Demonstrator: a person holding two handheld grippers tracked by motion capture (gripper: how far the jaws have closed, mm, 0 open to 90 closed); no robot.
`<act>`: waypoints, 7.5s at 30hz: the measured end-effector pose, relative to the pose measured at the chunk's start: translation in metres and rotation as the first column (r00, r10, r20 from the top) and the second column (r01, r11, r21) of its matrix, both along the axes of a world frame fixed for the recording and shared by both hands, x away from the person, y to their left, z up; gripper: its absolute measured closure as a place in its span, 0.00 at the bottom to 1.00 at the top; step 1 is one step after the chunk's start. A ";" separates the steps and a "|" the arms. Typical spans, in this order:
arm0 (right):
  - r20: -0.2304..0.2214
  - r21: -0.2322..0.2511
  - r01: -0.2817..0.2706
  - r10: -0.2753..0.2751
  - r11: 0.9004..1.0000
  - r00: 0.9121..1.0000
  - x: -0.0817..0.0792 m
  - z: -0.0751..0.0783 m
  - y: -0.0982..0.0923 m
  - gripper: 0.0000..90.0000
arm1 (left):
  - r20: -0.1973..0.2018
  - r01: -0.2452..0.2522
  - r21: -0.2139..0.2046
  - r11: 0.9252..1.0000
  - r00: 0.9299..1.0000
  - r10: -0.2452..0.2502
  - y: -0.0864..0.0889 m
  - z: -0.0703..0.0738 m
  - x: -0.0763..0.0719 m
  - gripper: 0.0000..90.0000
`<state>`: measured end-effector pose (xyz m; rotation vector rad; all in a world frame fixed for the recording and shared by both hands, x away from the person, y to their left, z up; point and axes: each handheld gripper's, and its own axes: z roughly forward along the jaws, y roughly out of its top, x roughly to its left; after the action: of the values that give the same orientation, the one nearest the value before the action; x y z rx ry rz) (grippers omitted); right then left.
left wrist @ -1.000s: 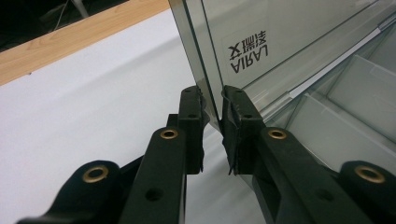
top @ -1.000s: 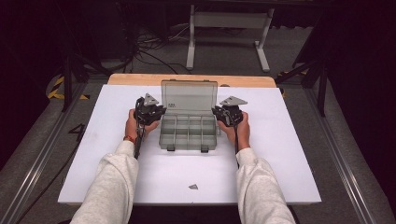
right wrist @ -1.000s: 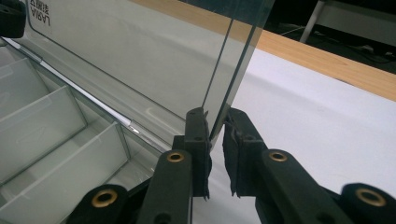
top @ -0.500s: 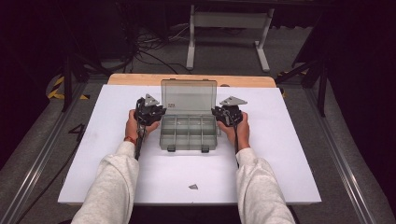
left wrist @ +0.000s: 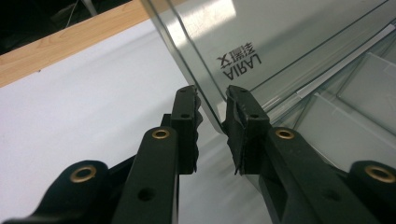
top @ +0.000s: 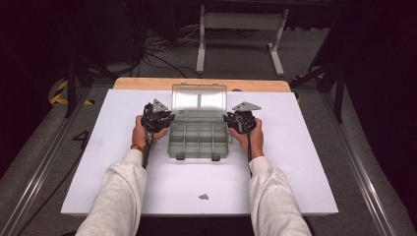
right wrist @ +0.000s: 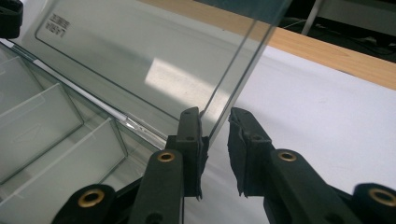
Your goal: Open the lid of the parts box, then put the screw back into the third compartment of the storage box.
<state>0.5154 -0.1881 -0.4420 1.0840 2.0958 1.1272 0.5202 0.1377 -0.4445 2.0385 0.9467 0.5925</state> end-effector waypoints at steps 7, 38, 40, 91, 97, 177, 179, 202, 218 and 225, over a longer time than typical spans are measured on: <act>-0.004 -0.008 0.006 -0.006 1.000 1.000 -0.002 0.000 -0.001 0.82 | 0.003 -0.001 0.008 1.000 1.000 0.001 0.000 0.000 -0.001 0.82; 0.046 0.000 -0.057 0.057 0.998 0.997 -0.022 0.020 -0.013 0.76 | 0.115 0.091 0.036 0.995 0.989 -0.094 0.020 0.027 -0.028 0.74; 0.055 0.004 -0.064 0.063 0.998 0.997 -0.026 0.022 -0.015 0.75 | 0.122 0.102 0.039 0.994 0.987 -0.106 0.021 0.030 -0.031 0.71; 0.184 0.012 -0.149 0.144 0.989 0.972 -0.095 0.040 -0.039 0.19 | 0.233 0.222 0.008 0.975 0.948 -0.217 0.049 0.030 -0.104 0.08; 0.184 0.003 -0.151 0.148 0.989 0.972 -0.104 0.041 -0.045 0.18 | 0.245 0.230 -0.007 0.973 0.944 -0.221 0.056 0.029 -0.114 0.08; -0.126 -0.020 -0.647 0.640 0.762 0.758 -0.210 -0.003 0.015 0.69 | 0.138 0.335 -0.019 0.942 0.934 -0.330 0.083 -0.012 -0.187 0.06; -0.136 -0.027 -0.670 0.661 0.742 0.738 -0.213 -0.005 0.020 0.73 | 0.140 0.334 -0.014 0.943 0.934 -0.328 0.082 -0.012 -0.188 0.06; -0.170 -0.065 -0.704 0.687 0.707 0.706 -0.210 -0.018 0.045 0.84 | 0.136 0.330 -0.008 0.944 0.935 -0.326 0.082 -0.012 -0.188 0.06; -0.157 -0.078 -0.644 0.628 0.761 0.762 -0.205 -0.017 0.040 0.72 | 0.137 0.331 -0.010 0.944 0.935 -0.327 0.084 -0.012 -0.188 0.07; -0.169 -0.071 -0.644 0.627 0.762 0.760 -0.202 -0.021 0.045 0.75 | 0.132 0.332 -0.010 0.943 0.935 -0.328 0.083 -0.012 -0.188 0.07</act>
<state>0.3130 -0.1433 -0.4630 0.3710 2.7113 1.2073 0.3325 0.2208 -0.4568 2.0435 0.5169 0.5133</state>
